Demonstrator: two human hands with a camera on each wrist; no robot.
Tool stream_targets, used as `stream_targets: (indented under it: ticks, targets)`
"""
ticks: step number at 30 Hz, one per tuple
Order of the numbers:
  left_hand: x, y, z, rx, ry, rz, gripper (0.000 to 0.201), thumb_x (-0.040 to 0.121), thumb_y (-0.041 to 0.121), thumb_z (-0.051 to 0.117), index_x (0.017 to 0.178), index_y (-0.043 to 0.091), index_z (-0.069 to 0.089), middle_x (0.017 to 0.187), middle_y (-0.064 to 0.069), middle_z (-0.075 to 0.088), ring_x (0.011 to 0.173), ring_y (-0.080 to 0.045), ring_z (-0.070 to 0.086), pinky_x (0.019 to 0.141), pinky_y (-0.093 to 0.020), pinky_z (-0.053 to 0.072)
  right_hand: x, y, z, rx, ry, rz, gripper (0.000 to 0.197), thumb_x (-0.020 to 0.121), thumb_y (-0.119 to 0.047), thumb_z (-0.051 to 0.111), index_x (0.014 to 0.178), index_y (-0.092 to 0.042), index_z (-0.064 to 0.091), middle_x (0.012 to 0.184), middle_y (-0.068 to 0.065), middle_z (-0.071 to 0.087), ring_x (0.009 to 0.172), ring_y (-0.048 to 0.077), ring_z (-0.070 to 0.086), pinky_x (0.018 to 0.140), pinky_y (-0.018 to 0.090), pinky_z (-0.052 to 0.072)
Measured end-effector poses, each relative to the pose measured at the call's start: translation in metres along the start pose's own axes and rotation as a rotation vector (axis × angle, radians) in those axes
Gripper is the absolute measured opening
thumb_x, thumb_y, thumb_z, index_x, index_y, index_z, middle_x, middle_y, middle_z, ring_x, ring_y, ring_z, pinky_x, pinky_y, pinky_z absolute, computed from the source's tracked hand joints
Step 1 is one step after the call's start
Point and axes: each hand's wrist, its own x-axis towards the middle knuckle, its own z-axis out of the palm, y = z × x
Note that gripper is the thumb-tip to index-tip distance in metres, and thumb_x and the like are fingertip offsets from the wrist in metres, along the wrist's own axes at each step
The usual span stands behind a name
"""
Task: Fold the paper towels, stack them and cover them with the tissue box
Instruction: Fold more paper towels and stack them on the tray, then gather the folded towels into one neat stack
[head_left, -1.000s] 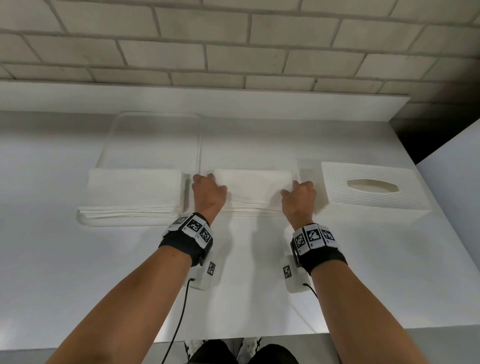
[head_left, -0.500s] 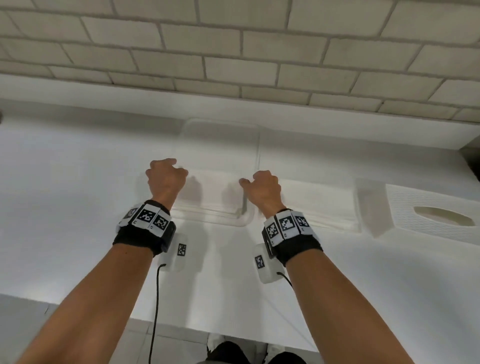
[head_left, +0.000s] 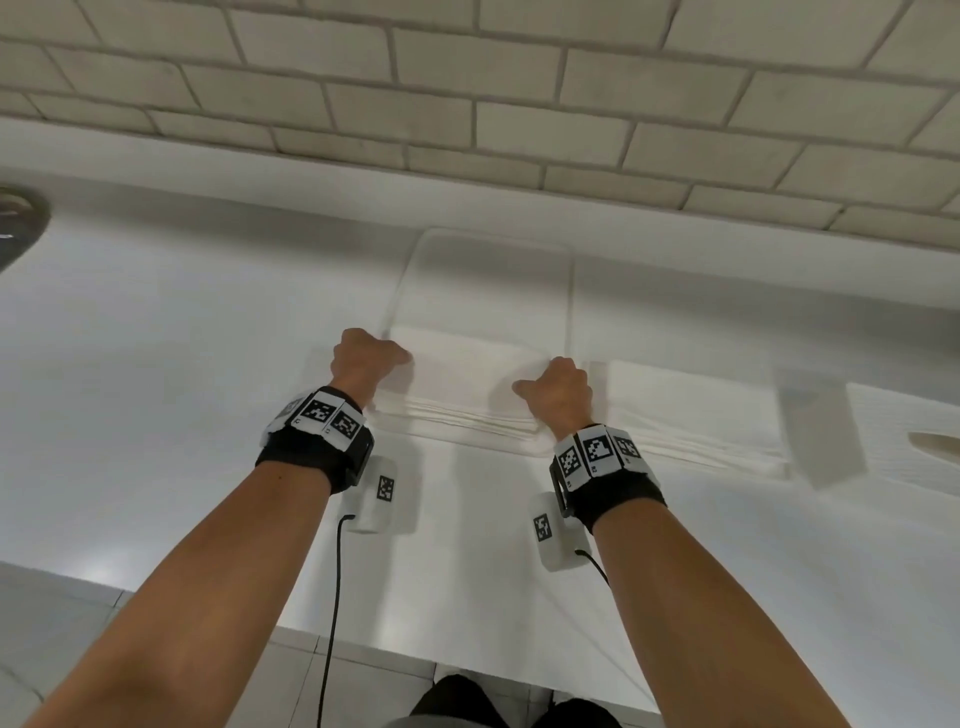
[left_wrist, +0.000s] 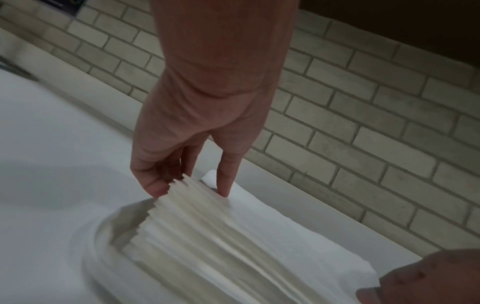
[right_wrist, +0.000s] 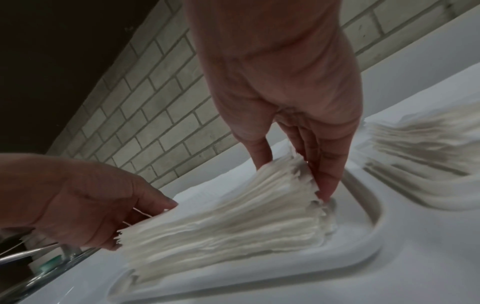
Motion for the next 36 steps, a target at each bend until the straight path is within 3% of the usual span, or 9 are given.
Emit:
stream_targets:
  ticks: [12,14,18,21,24,26,30,32,36]
  targets:
    - [-0.005,0.007,-0.014,-0.237,-0.186,-0.010,0.049,0.070,0.011,0.080,0.113,-0.006,0.063,0.124,-0.026,0.061,0.122,-0.043,0.055,0.098,-0.053,0.045,0.001,0.002,0.005,0.010,0.035,0.008,0.034,0.087,-0.020,0.065,0.112,0.000,0.055,0.113,0.015,0.062,0.104,0.034,0.060,0.072,0.030,0.040]
    - [-0.007,0.007,-0.015,-0.267,-0.231,0.007,0.042,0.072,0.011,0.077,0.109,-0.003,0.064,0.117,-0.023,0.063,0.124,-0.042,0.053,0.095,-0.042,0.045,0.001,0.002,0.005,0.021,0.032,0.010,0.033,0.086,-0.020,0.066,0.110,0.001,0.056,0.112,0.014,0.063,0.094,0.031,0.059,0.071,0.030,0.040]
    - [-0.014,0.010,-0.019,-0.255,-0.353,0.043,0.060,0.062,0.026,0.079,0.113,-0.001,0.062,0.095,-0.010,0.061,0.084,-0.026,0.061,0.069,-0.027,0.041,0.003,0.003,0.002,0.071,0.011,0.029,0.039,0.085,-0.021,0.070,0.113,0.002,0.057,0.115,0.015,0.065,0.103,0.031,0.062,0.072,0.029,0.043]
    - [-0.014,0.010,-0.020,-0.248,-0.418,0.068,0.069,0.047,0.028,0.081,0.110,0.001,0.068,0.104,-0.015,0.071,0.090,-0.029,0.065,0.077,-0.035,0.045,0.002,0.004,-0.001,0.104,-0.001,0.027,0.037,0.085,-0.019,0.069,0.112,0.005,0.058,0.113,0.016,0.066,0.105,0.032,0.063,0.073,0.030,0.045]
    - [-0.034,0.021,-0.028,-0.310,-0.431,0.102,0.062,0.055,0.023,0.081,0.110,-0.004,0.068,0.110,-0.022,0.071,0.088,-0.029,0.065,0.079,-0.037,0.045,0.000,0.006,-0.008,0.162,0.003,-0.003,0.045,0.087,-0.029,0.065,0.116,0.004,0.057,0.112,0.014,0.064,0.109,0.032,0.061,0.081,0.032,0.048]
    - [-0.054,0.033,-0.033,-0.375,-0.458,0.152,0.049,0.067,0.017,0.077,0.110,-0.004,0.068,0.109,-0.021,0.071,0.090,-0.029,0.067,0.082,-0.037,0.048,0.000,0.008,-0.015,0.254,0.033,-0.018,0.057,0.090,-0.049,0.055,0.122,-0.002,0.057,0.117,0.016,0.060,0.115,0.032,0.057,0.093,0.037,0.046]
    - [-0.096,0.059,-0.035,-0.479,-0.571,0.243,0.026,0.078,0.009,0.069,0.102,0.001,0.070,0.095,-0.012,0.075,0.081,-0.023,0.073,0.070,-0.027,0.056,0.000,0.014,-0.037,0.622,0.046,0.028,0.062,0.093,-0.065,0.027,0.077,-0.014,0.058,0.098,0.011,0.062,0.098,0.029,0.061,0.095,0.044,0.050]
    - [-0.117,0.070,-0.035,-0.501,-0.639,0.282,0.012,0.081,0.008,0.065,0.092,0.007,0.070,0.082,-0.006,0.075,0.069,-0.019,0.072,0.060,-0.023,0.055,-0.004,0.020,-0.052,0.911,-0.014,0.063,0.066,0.095,-0.064,0.024,0.099,-0.012,0.065,0.097,0.007,0.068,0.101,0.027,0.064,0.092,0.040,0.052]
    - [-0.153,0.087,-0.036,-0.609,-0.741,0.338,0.019,0.080,0.012,0.064,0.098,0.008,0.071,0.093,-0.007,0.074,0.083,-0.025,0.070,0.079,-0.033,0.052,-0.017,0.050,-0.085,1.266,-0.168,0.041,0.067,0.095,-0.066,0.016,0.119,-0.024,0.062,0.104,0.000,0.071,0.104,0.024,0.065,0.091,0.038,0.053]
